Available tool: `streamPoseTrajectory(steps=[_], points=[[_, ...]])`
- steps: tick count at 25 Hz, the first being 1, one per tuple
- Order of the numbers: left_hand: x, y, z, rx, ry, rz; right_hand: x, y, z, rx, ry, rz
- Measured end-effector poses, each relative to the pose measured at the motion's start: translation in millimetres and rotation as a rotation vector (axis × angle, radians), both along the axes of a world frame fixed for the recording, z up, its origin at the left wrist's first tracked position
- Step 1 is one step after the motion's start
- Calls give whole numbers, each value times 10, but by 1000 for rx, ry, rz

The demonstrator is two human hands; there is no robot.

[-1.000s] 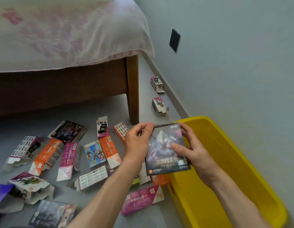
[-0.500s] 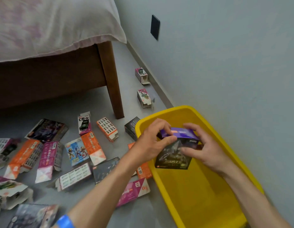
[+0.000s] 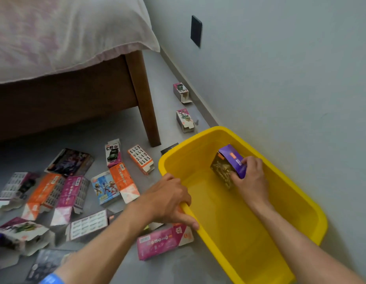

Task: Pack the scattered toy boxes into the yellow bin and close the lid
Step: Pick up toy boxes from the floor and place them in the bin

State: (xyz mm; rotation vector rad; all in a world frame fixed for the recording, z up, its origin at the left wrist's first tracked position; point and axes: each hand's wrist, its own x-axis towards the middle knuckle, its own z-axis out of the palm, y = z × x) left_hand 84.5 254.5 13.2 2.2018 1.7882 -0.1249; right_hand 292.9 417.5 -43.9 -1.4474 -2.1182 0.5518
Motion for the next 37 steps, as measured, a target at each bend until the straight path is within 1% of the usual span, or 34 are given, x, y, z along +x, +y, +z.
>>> streamPoseTrajectory(steps=[1, 2, 5, 6, 7, 9, 11, 12, 14, 15, 16, 18, 20, 22, 23, 25, 27, 28, 30, 31, 32, 33, 35, 37], points=[[48, -52, -21, 30, 5, 16, -108, 0, -27, -37, -7, 0], [91, -110, -26, 49, 8, 41, -207, 2, -42, -74, -75, 14], [126, -258, -50, 106, -31, 87, -403, -72, -43, -132, -487, 115], [135, -293, -58, 135, -64, 77, -420, -114, -3, -129, -533, 90], [159, -316, -58, 192, -111, 89, -406, -160, 78, -101, -516, 51], [111, -488, -51, 357, -246, 234, -514, -384, 260, 54, -380, 81], [-113, -691, 5, 510, -280, 421, -789, -710, 437, 214, -260, 219], [-293, -819, 36, 517, -244, 478, -1001, -917, 522, 276, -218, 312], [-769, -1177, 125, 351, -57, 551, -1511, -1421, 660, 348, -154, 520], [-1021, -1407, 170, 252, 47, 623, -1775, -1684, 715, 364, -140, 615], [-1276, -1693, 203, 165, 114, 743, -2048, -1958, 750, 358, -122, 710], [-1679, -2282, 199, 70, 161, 1050, -2447, -2416, 751, 307, -128, 884], [-1958, -2899, 70, 2, 209, 1336, -2719, -2793, 610, 230, -221, 1053], [-2139, -3376, -166, -135, 179, 1514, -2839, -3028, 413, 158, -322, 1193], [-2203, -3551, -298, -192, 122, 1545, -2846, -3083, 320, 131, -349, 1241], [-2273, -3782, -572, -248, 52, 1501, -2786, -3086, 195, 79, -393, 1277], [-2330, -3890, -730, -221, 118, 1408, -2690, -2999, 115, 59, -406, 1249], [-2372, -3913, -737, -166, 169, 1398, -2655, -2953, 94, 58, -400, 1231], [-2518, -3874, -621, 15, 273, 1408, -2639, -2875, 77, 35, -361, 1211], [-2589, -3817, -495, 116, 282, 1400, -2646, -2862, 92, 2, -325, 1216], [-2643, -3735, -327, 215, 241, 1375, -2668, -2859, 125, -32, -280, 1219], [-2675, -3618, -126, 299, 159, 1336, -2703, -2850, 177, -76, -208, 1202], [-2641, -3296, 281, 411, -106, 1224, -2787, -2770, 340, -201, 17, 1079], [-2479, -2931, 600, 460, -415, 1062, -2861, -2595, 592, -372, 239, 925]])
